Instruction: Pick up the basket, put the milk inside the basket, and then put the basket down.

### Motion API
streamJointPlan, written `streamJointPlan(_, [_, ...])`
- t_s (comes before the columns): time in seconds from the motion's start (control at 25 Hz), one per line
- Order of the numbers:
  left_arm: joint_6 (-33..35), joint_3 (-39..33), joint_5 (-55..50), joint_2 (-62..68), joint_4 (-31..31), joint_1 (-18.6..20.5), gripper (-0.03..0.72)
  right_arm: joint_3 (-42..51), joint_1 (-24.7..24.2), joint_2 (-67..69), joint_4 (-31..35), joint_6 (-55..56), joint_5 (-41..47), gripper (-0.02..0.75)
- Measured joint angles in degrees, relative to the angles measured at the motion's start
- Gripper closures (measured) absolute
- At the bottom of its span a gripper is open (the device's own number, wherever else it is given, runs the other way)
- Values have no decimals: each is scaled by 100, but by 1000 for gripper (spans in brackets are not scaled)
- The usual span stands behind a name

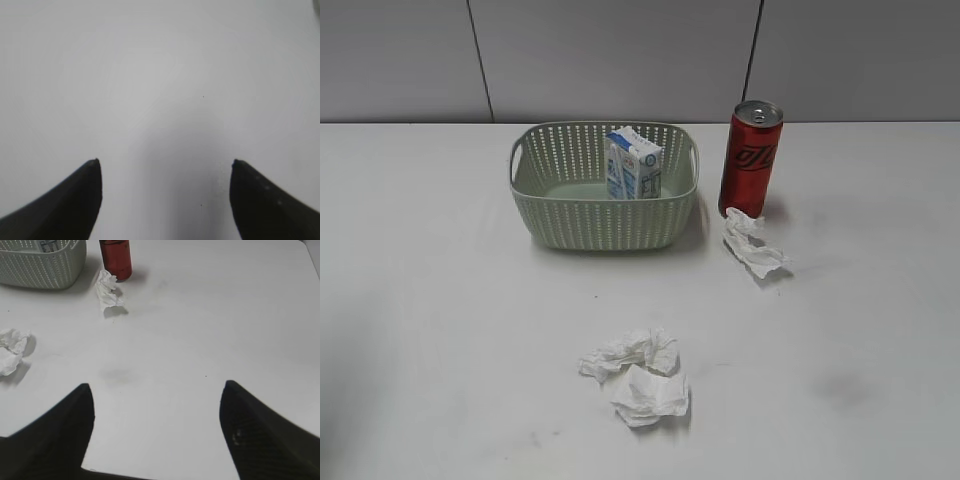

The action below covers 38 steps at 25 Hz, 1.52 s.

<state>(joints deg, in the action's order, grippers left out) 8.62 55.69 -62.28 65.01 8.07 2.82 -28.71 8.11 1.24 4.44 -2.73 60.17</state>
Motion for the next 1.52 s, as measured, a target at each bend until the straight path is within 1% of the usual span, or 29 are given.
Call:
streamJointPlan(0.16, [12, -976, 15, -1285, -1, 0, 87, 0, 0, 0, 57, 6, 0, 147])
streamJointPlan(0.32, [16, -1851, -8, -2508, 137, 0, 95, 0, 0, 0, 64, 13, 0, 147])
streamJointPlan(0.48, [-24, -2424, -42, -3609, 386, 0, 95, 0, 0, 0, 68, 13, 0, 147])
streamJointPlan(0.64, [-50, -2526, -31, -4472, 395, 0, 95, 0, 0, 0, 68, 13, 0, 147])
streamJointPlan(0.92, [-50, -2549, 53, -5451, 295, 0, 95, 0, 0, 0, 68, 13, 0, 147])
streamJointPlan(1.12, [-50, -2574, 299, -5886, 128, 0, 95, 0, 0, 0, 68, 8, 0, 147])
streamJointPlan(1.52, [-76, -2580, 313, -6398, 48, 0, 95, 0, 0, 0, 68, 8, 0, 148])
